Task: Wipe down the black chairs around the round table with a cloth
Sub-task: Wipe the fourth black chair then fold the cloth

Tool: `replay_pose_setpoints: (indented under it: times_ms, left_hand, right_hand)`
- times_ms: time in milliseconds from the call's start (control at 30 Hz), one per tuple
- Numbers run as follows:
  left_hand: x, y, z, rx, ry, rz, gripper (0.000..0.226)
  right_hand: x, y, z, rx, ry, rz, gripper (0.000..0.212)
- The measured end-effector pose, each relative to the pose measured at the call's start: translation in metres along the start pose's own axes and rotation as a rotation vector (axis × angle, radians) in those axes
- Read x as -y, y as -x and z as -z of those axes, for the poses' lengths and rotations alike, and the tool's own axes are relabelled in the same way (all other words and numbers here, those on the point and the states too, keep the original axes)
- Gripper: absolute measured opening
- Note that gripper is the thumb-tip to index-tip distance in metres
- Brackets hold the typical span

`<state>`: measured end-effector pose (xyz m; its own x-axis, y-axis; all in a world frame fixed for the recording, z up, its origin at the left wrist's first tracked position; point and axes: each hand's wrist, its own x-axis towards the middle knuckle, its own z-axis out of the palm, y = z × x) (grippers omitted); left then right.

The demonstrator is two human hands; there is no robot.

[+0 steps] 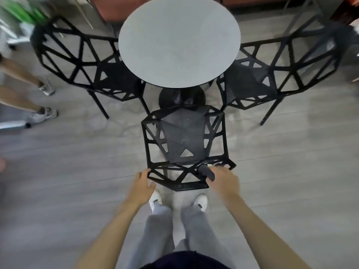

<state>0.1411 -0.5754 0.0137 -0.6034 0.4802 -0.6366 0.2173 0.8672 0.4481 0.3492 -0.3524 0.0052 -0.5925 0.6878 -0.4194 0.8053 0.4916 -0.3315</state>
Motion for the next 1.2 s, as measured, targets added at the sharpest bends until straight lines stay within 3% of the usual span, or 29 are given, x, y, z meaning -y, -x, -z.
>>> replay_pose_setpoints:
  times_ms: [100,167,267,333,500,633,800,967,1200]
  left_hand:
    - [-0.003,0.003,-0.012,0.028,-0.015,0.0,0.058]
    - [-0.003,0.003,-0.019,0.041,-0.041,-0.008,0.059]
    - [0.004,0.004,-0.03,0.033,-0.091,-0.008,0.066]
    - [0.007,0.007,-0.032,0.039,-0.131,0.003,0.073]
    - [0.014,0.008,-0.031,-0.01,-0.102,0.005,0.082]
    - [0.018,0.011,-0.029,-0.042,-0.069,0.002,0.082]
    - [0.023,0.013,-0.027,-0.039,-0.051,-0.026,0.078]
    - [0.033,0.013,-0.025,-0.014,-0.056,-0.06,0.078]
    - [0.048,0.011,-0.014,0.069,-0.062,-0.132,0.078]
  right_hand:
    - [-0.03,0.003,0.007,-0.037,-0.015,0.128,0.028]
    - [-0.056,-0.016,0.018,-0.042,-0.026,0.047,0.032]
    - [-0.076,-0.045,0.024,-0.076,-0.045,-0.154,0.018]
    - [-0.068,-0.041,0.011,-0.112,-0.061,-0.155,0.015]
    - [-0.021,0.005,-0.011,-0.176,-0.072,-0.034,0.034]
    - [0.02,0.044,-0.05,-0.201,-0.062,0.186,0.038]
    - [-0.013,0.032,-0.047,-0.21,0.013,0.376,0.04]
    - [-0.061,-0.008,-0.017,-0.216,-0.026,-0.052,0.037]
    - [0.054,0.058,-0.081,-0.31,-0.073,0.001,0.034]
